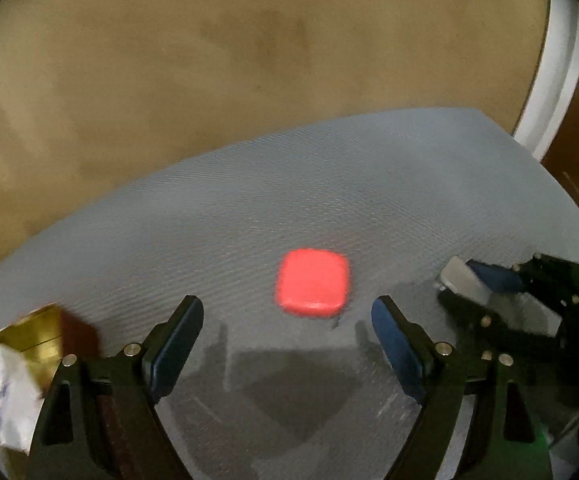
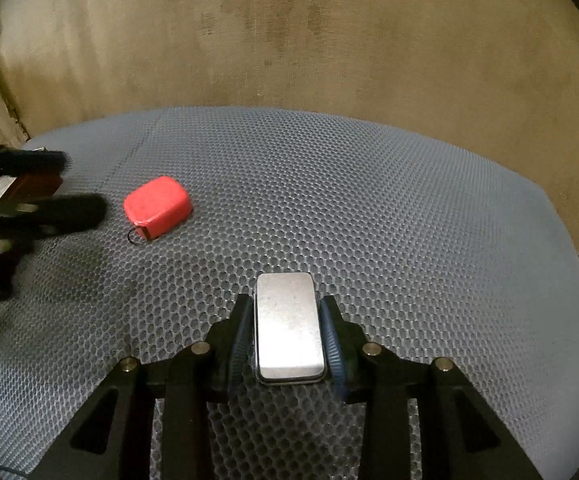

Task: Organize rigid objects
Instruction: 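Grasp the red key fob with the left gripper and lift it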

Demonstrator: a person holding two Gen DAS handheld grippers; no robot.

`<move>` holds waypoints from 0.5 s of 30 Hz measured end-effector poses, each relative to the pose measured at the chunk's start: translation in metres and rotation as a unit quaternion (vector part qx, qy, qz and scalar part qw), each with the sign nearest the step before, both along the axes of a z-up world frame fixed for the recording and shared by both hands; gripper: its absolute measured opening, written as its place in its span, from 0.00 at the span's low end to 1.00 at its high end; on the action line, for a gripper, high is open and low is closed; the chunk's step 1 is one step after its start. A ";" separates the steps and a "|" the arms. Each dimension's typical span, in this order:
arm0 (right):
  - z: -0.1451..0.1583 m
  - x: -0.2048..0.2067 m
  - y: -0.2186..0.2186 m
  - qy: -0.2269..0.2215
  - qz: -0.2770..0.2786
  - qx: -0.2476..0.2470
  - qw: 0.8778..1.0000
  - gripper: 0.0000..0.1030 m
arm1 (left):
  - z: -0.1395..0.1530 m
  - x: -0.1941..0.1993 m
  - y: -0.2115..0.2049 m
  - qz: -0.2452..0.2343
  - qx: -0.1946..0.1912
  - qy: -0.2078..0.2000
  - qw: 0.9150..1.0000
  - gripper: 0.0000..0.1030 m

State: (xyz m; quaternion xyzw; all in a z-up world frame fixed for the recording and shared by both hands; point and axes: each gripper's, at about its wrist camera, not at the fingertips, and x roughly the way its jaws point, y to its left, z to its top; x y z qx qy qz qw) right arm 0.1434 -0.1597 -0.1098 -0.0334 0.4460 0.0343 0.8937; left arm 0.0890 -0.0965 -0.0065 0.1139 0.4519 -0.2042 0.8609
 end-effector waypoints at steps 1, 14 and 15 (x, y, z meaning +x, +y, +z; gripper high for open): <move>0.000 0.001 0.000 0.000 0.000 0.003 1.000 0.35 | -0.006 0.006 -0.005 0.001 0.001 0.004 1.000 0.81; -0.004 0.001 -0.006 0.001 0.000 0.007 1.000 0.35 | -0.043 0.036 -0.019 0.014 -0.005 0.017 1.000 0.62; -0.005 -0.002 -0.007 0.000 0.000 0.006 1.000 0.35 | -0.044 0.037 -0.018 0.013 -0.007 0.017 1.000 0.62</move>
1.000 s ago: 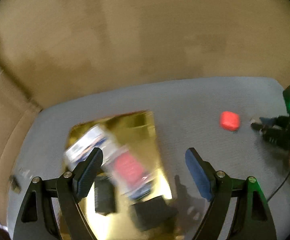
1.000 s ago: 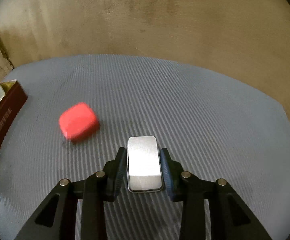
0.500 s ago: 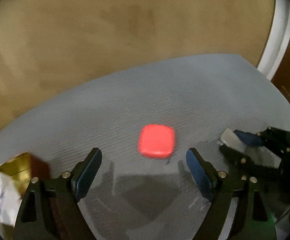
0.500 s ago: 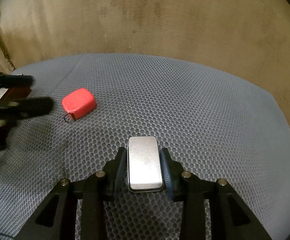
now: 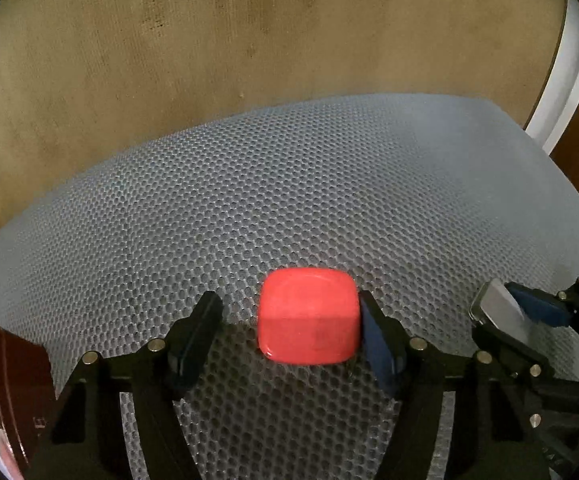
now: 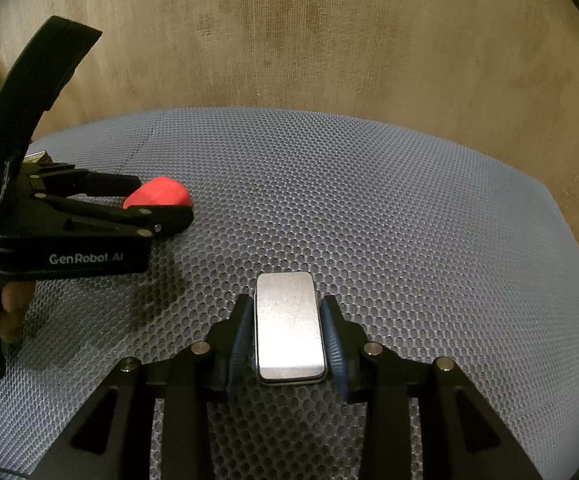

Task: Organize rigid objects
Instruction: 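Grasp the red key fob with the left gripper and lift it, then carry the red key fob into the gold tin and open the left gripper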

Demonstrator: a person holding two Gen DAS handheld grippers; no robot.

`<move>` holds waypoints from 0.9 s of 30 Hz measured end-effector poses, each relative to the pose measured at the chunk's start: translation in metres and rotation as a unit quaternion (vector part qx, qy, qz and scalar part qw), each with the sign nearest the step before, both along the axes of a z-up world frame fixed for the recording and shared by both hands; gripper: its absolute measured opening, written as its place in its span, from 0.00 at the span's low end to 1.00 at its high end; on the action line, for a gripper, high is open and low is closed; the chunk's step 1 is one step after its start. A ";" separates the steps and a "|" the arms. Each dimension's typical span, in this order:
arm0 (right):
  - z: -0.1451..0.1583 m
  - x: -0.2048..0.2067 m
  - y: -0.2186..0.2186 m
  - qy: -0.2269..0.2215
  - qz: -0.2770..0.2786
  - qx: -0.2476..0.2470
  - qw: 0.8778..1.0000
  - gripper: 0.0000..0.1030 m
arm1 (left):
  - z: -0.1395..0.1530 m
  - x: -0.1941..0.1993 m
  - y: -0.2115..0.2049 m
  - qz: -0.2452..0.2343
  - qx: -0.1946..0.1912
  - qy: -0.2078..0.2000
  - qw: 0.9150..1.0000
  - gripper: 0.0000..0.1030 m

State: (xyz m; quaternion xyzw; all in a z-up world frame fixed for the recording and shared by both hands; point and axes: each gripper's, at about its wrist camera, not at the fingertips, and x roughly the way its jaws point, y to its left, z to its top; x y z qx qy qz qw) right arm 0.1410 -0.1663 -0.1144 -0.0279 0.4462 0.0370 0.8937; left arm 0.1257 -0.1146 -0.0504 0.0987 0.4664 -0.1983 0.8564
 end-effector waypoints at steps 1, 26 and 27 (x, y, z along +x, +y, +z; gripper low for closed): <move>0.000 -0.001 0.000 0.000 0.000 0.000 1.000 0.35 | 0.000 0.001 0.002 0.000 -0.005 0.002 1.000 0.60; 0.002 -0.002 0.007 0.000 0.001 -0.010 1.000 0.35 | -0.004 -0.075 0.048 0.065 0.002 -0.030 0.997 0.41; 0.002 -0.002 0.007 -0.001 0.001 -0.011 1.000 0.35 | -0.004 -0.077 0.051 0.069 0.002 -0.030 0.997 0.41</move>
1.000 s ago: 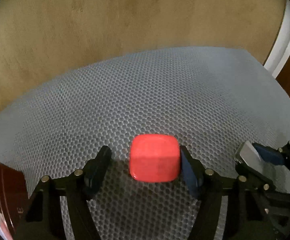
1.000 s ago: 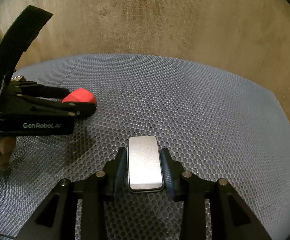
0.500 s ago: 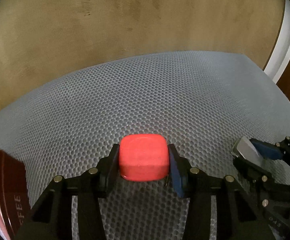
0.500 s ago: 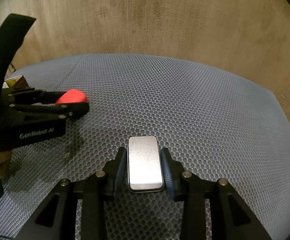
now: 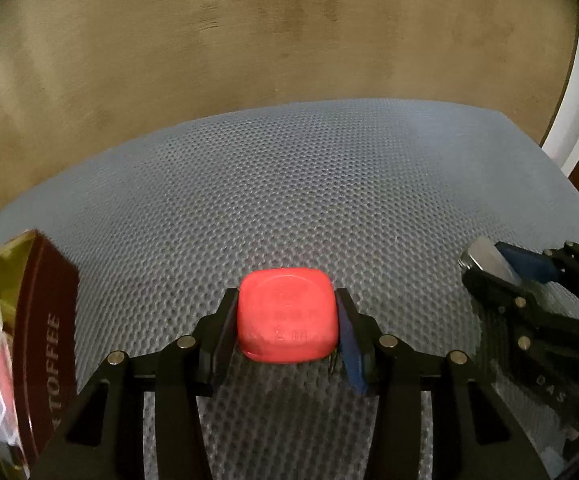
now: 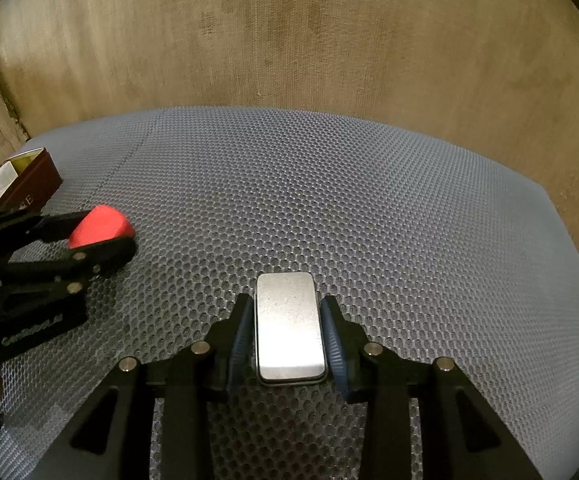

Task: Organize rigid objects
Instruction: 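Carry the red key fob into the gold tin and open the left gripper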

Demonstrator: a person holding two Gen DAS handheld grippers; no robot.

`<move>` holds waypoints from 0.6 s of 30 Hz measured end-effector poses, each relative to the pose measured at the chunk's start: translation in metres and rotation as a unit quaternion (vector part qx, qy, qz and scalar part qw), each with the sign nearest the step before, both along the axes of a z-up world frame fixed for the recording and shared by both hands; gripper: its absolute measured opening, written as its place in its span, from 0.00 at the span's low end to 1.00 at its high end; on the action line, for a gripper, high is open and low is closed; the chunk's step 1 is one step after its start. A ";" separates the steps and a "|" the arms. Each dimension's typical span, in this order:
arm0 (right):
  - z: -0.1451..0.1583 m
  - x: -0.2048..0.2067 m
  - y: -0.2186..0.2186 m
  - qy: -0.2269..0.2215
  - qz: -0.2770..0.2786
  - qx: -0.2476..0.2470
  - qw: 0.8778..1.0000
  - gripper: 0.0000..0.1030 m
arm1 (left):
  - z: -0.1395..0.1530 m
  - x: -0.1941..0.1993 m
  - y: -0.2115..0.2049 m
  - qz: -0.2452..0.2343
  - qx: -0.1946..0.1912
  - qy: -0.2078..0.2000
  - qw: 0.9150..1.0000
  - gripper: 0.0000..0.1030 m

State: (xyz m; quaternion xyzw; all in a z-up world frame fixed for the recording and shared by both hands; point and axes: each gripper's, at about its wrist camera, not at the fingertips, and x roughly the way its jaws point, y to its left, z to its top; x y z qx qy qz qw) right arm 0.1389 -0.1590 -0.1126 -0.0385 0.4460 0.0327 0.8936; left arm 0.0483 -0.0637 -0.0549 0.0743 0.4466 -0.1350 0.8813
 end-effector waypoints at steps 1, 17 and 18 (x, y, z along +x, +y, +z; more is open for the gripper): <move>0.000 0.000 0.001 0.000 0.000 -0.001 1.000 0.35 | 0.000 -0.004 0.002 0.003 0.000 0.002 1.000 0.41; -0.001 0.004 0.006 -0.001 0.004 -0.007 1.000 0.34 | 0.021 -0.045 0.008 0.019 0.013 -0.005 1.000 0.41; -0.001 0.004 0.007 -0.001 0.005 -0.008 1.000 0.34 | 0.024 -0.048 0.010 0.019 0.018 -0.010 1.000 0.41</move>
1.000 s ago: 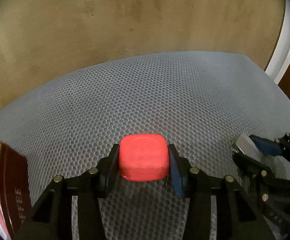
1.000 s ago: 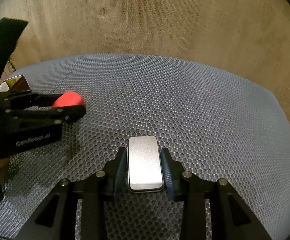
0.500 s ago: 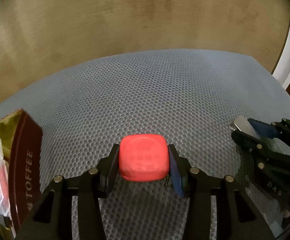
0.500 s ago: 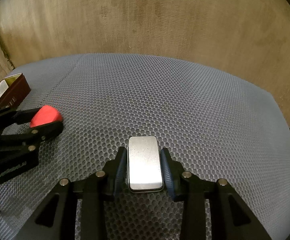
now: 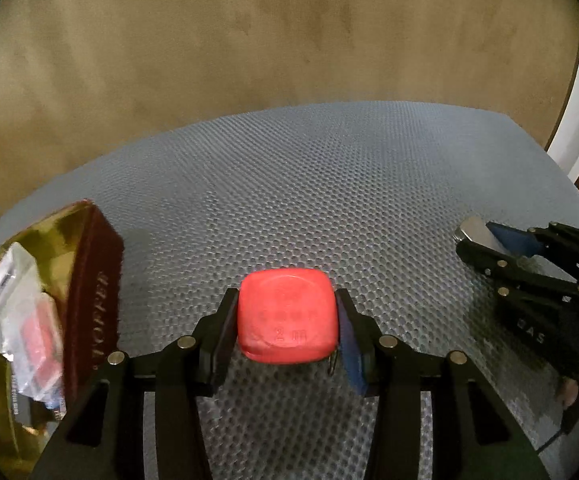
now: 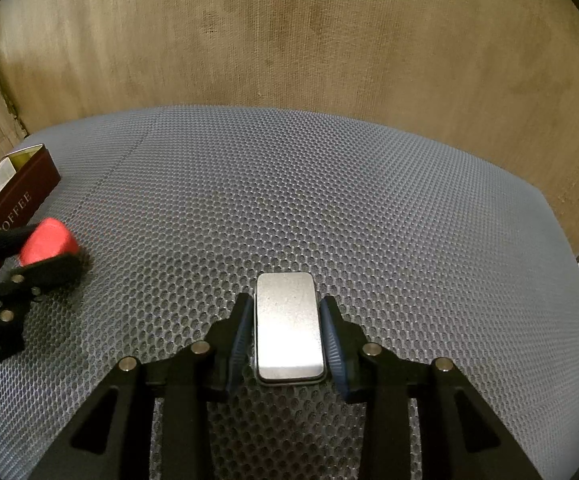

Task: Organize rigid objects
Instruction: 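Carry the red key fob into the gold tin and open the left gripper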

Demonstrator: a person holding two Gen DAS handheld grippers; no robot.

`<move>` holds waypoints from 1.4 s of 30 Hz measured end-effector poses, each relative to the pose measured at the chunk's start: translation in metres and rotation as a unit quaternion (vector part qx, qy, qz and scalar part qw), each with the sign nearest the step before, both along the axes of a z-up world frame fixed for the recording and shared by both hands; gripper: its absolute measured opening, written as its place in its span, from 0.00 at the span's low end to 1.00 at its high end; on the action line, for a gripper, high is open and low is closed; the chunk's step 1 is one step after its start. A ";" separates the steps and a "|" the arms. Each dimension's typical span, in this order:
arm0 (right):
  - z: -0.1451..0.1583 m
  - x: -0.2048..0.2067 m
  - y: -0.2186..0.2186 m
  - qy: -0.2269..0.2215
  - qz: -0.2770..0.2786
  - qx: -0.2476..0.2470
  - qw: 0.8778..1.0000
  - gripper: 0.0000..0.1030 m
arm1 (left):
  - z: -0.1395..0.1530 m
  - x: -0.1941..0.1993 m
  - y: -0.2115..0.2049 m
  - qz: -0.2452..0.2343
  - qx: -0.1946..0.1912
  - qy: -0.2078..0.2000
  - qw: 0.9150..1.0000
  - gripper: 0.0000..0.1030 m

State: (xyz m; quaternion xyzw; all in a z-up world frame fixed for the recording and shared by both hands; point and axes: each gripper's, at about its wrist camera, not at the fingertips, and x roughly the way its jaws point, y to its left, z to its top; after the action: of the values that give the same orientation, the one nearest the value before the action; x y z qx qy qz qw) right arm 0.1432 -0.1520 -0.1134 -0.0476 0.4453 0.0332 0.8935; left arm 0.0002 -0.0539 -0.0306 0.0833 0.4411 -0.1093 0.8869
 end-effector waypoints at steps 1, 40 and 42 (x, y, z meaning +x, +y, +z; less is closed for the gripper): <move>0.000 0.000 0.001 0.000 0.000 0.000 1.000 0.34 | 0.003 -0.004 0.000 -0.001 0.005 -0.004 1.000 0.41; 0.002 -0.003 0.002 -0.001 0.002 -0.003 1.000 0.34 | 0.049 -0.018 0.180 0.139 0.042 -0.042 0.988 0.41; 0.002 -0.003 0.003 -0.001 0.002 -0.003 1.000 0.34 | 0.046 -0.017 0.189 0.146 0.042 -0.037 0.988 0.41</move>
State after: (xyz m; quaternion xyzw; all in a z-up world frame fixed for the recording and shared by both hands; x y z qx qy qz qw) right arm 0.1403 -0.1489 -0.1113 -0.0509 0.4444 0.0335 0.8938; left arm -0.0169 0.1349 0.0151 0.0590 0.4197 0.0435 0.9047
